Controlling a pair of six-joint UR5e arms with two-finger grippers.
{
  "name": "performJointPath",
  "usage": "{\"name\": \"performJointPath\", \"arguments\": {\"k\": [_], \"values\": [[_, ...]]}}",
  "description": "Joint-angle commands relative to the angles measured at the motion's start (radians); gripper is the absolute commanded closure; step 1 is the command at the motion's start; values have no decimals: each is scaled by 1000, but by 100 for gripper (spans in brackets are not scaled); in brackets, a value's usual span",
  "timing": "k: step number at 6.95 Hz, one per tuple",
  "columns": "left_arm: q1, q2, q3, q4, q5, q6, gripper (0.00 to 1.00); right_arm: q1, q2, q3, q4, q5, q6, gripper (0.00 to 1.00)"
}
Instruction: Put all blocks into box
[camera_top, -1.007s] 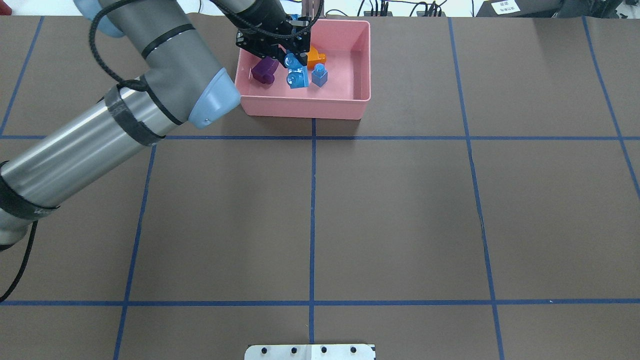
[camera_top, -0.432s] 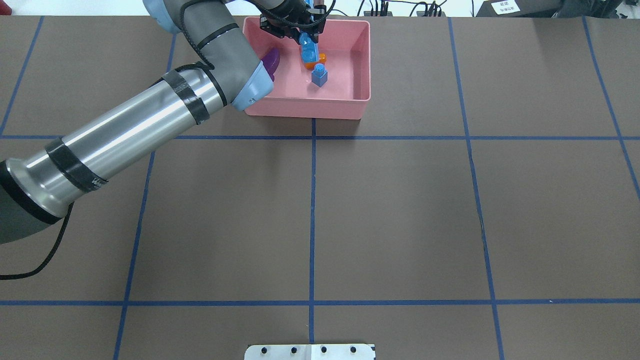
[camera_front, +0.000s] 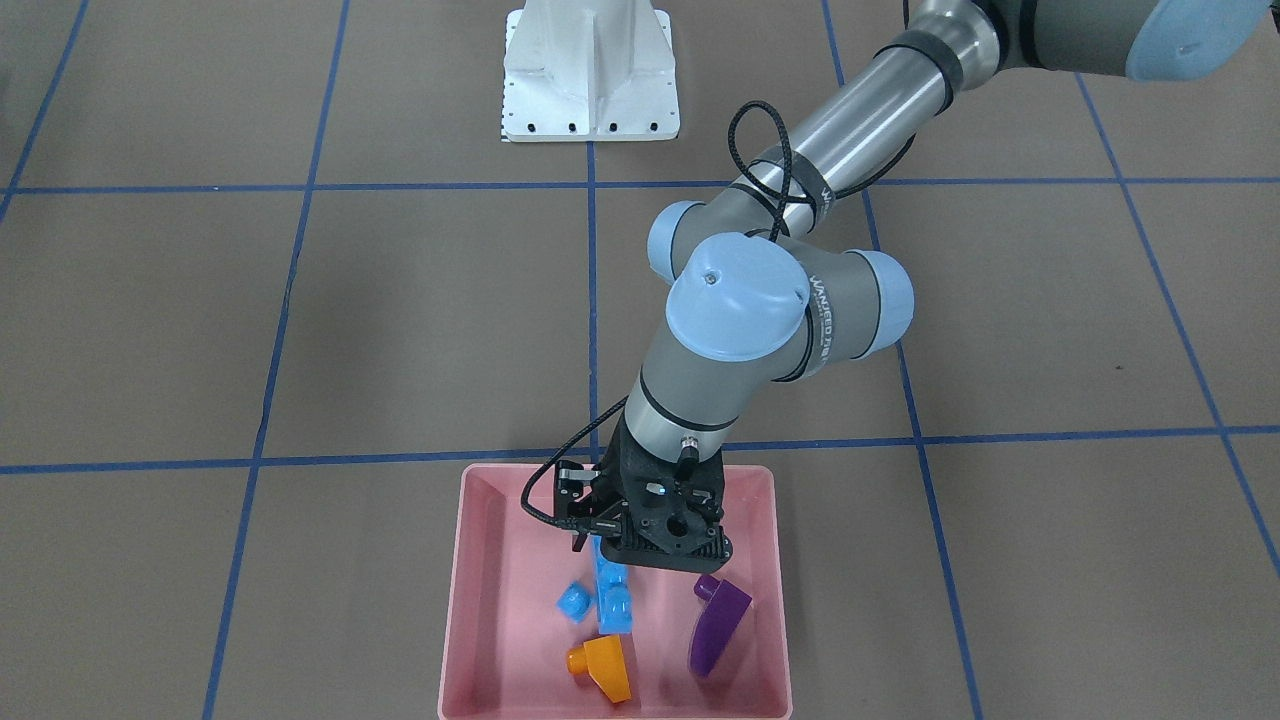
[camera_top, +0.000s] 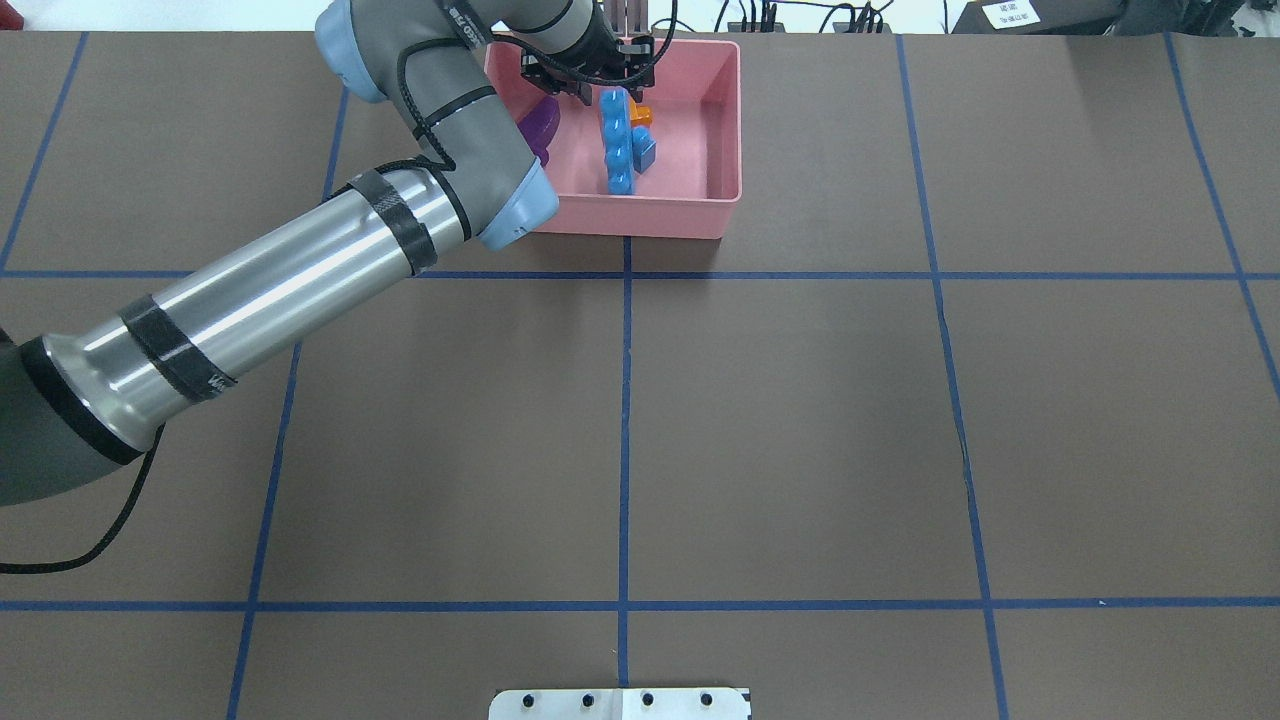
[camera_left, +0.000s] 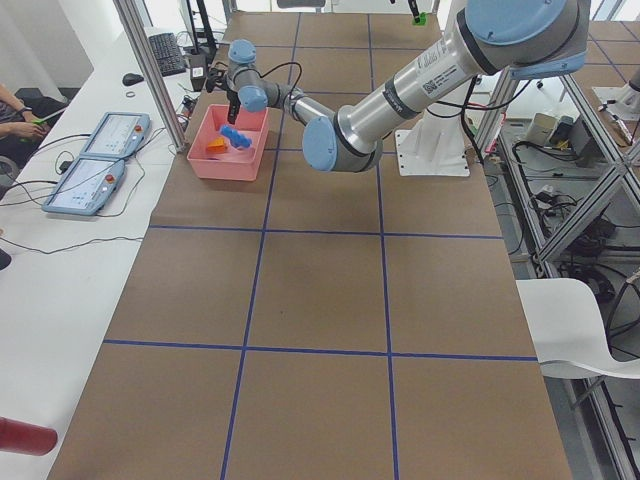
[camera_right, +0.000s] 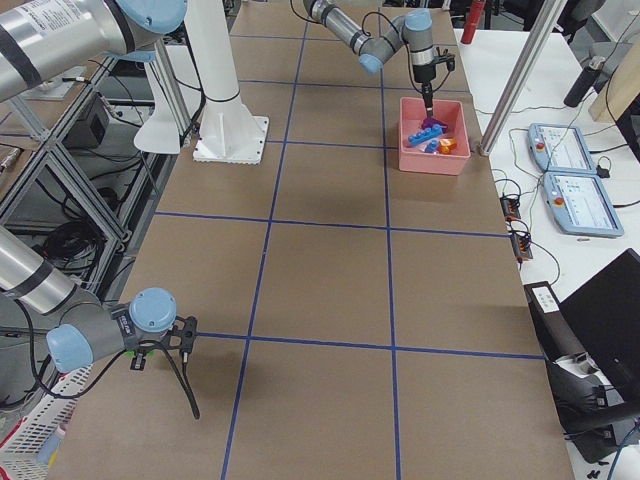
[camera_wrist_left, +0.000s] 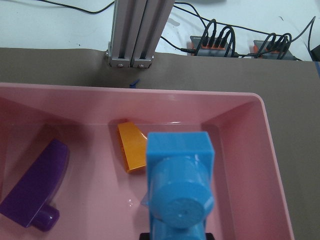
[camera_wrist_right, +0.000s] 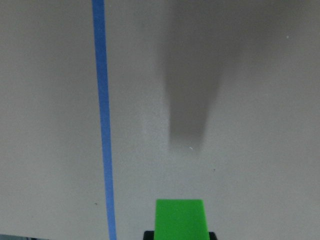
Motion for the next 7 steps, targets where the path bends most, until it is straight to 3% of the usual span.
{"name": "performJointPath", "arguments": {"k": [1,4,5,7], "values": [[6,-1,-6,-1,12,-7,0,33,-5,33,0,-148,-2,100],[15,8,-37,-3,11,-79,0,128,56,48,-36,-300,-21,100],[17,10,-47,-7,9,-98,0,183,125,50,-123,-324,-40,100],[17,13,-64,-16,6,-130,0,496,309,52,-402,-358,-298,100]]}}
